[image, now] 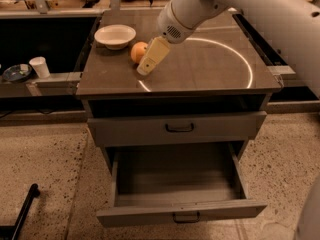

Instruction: Place orange into middle drawer

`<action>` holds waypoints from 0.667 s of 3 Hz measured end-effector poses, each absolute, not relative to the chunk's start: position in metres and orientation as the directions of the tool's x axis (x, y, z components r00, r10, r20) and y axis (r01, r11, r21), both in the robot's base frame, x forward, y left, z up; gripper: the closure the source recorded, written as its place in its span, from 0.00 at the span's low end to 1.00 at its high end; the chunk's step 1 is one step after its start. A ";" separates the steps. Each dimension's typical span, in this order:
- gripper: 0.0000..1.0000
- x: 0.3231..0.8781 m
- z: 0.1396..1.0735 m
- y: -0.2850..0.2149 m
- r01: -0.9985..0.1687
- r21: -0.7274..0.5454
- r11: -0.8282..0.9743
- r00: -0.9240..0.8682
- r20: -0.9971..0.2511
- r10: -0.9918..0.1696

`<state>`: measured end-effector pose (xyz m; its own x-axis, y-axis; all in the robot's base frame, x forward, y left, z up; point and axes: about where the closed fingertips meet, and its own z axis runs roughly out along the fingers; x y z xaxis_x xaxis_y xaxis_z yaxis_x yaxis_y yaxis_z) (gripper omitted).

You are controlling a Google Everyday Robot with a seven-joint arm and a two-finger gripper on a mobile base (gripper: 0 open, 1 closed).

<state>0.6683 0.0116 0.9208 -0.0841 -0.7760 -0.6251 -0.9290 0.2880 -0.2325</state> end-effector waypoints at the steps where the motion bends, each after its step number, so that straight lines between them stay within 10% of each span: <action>1: 0.00 0.693 0.912 0.022 -0.916 -0.195 0.350 -0.138 -0.667 -0.732; 2: 0.00 0.719 0.899 0.041 -0.909 -0.158 0.385 -0.175 -0.695 -0.697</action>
Offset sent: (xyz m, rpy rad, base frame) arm 0.0824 0.0468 -0.0345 0.1560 0.0645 -0.1247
